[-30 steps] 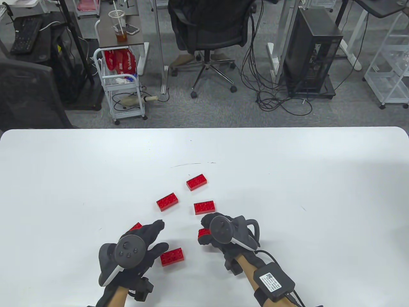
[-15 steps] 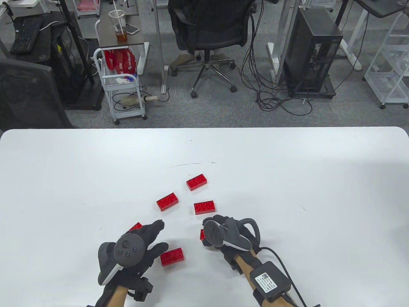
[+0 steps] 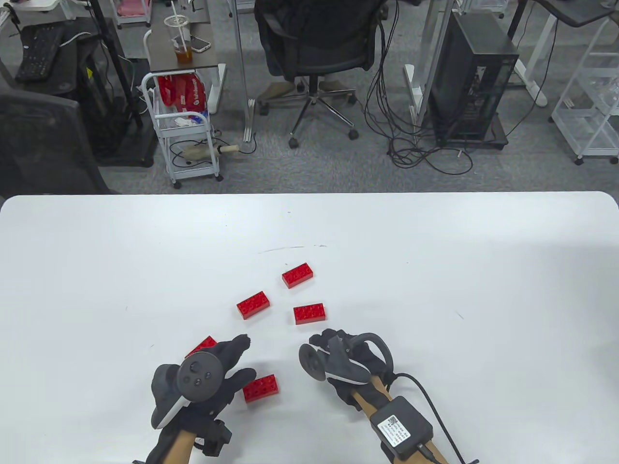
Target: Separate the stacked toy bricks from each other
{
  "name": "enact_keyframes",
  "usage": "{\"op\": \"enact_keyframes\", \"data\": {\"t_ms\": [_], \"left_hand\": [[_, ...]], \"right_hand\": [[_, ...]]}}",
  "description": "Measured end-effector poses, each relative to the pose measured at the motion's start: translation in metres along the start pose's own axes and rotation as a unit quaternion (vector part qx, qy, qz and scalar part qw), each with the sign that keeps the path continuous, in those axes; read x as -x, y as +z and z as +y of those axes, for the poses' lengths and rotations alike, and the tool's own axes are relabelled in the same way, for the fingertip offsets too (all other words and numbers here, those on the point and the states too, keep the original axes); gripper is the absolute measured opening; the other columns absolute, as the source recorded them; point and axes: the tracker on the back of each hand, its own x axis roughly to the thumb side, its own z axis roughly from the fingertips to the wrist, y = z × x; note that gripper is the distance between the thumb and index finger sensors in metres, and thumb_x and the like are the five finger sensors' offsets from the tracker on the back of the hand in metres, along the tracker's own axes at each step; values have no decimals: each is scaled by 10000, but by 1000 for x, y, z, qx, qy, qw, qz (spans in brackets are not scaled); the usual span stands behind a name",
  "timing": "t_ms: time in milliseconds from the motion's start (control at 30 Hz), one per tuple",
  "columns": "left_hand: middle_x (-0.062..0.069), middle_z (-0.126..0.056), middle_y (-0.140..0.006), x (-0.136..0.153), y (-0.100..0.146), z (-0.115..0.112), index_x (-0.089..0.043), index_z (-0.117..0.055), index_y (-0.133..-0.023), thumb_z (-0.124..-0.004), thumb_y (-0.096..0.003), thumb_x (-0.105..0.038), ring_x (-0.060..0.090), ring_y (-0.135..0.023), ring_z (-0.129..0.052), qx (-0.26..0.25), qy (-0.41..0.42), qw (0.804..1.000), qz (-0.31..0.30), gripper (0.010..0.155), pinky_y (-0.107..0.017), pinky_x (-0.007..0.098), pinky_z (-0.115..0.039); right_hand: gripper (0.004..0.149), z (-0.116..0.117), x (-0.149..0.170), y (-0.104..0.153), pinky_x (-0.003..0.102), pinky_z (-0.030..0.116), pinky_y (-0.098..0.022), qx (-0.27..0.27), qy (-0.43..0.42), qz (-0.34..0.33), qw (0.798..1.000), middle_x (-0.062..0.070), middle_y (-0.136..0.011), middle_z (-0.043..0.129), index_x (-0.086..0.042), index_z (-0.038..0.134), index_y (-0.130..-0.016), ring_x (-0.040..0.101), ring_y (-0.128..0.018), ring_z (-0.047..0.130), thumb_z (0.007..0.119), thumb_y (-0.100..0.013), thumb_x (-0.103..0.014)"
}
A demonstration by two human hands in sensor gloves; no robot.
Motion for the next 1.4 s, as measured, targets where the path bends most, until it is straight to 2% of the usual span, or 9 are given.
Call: {"op": "enact_keyframes", "data": {"t_ms": [333,600,833,967,1000,1033,1233,1333,1400], "left_hand": [[-37,-853,-1022,0,-1,-1,-355,-685,-1069,-815,-389,-576,244,-881,-902,5,1,1000,-1,727,-758,546,-646],[-28,-845,-1032,1,-2,-1,-353,-674,-1078,-805,-386,-588,251,-888,-896,15,6,1000,-4,743,-759,548,-643],[-15,-830,-1047,0,0,-1,-350,-658,-1088,-781,-389,-603,258,-904,-882,0,12,1000,-14,754,-760,550,-639],[-18,-819,-1057,-6,4,-2,-336,-596,-1117,-757,-397,-615,258,-916,-872,-10,12,999,-40,789,-766,549,-634],[-17,-812,-1063,-9,5,-2,-337,-583,-1122,-756,-398,-615,257,-922,-867,-12,12,999,-51,795,-769,550,-630],[-17,-807,-1067,-10,5,-3,-333,-562,-1129,-753,-397,-617,258,-927,-862,-14,12,998,-57,808,-770,550,-627],[-5,-735,-1119,-15,6,-9,-318,-469,-1155,-740,-395,-627,272,-983,-802,-16,-4,997,-69,864,-783,561,-596],[9,-707,-1137,-15,6,-10,-315,-461,-1158,-739,-396,-627,281,-1001,-777,-14,-9,998,-68,869,-787,565,-585],[16,-694,-1145,-16,6,-10,-312,-464,-1159,-739,-398,-626,288,-1010,-765,-11,-13,998,-65,868,-788,569,-578]], "right_hand": [[683,5,-2,6,421,876,-525,0,38,-16,999,38,-955,846,-259,690,-987,222,-794,985,772,-354,-503],[788,-5,10,23,429,868,-543,69,52,-43,995,62,-1043,753,-249,615,-1041,237,-829,959,738,-336,-578],[813,-35,50,60,462,836,-593,113,-1,-17,993,80,-1070,718,-240,586,-1065,277,-878,920,692,-360,-630],[791,-40,76,77,476,827,-603,151,-58,19,987,84,-1059,730,-239,599,-1058,284,-877,920,689,-377,-631],[791,-40,84,83,479,827,-603,161,-74,30,984,87,-1057,732,-237,601,-1058,286,-876,920,688,-379,-633],[793,-31,75,75,481,825,-604,166,-88,39,981,89,-1058,732,-234,602,-1060,288,-878,918,685,-382,-637],[807,-18,92,97,506,805,-620,172,-118,65,976,103,-1066,720,-225,593,-1069,309,-890,904,675,-389,-652],[809,-6,91,104,507,813,-610,212,-132,63,966,103,-1055,734,-219,604,-1061,305,-878,916,675,-386,-659],[812,-5,92,104,513,807,-612,199,-150,64,966,113,-1055,727,-212,600,-1062,310,-878,912,673,-387,-658]]}}
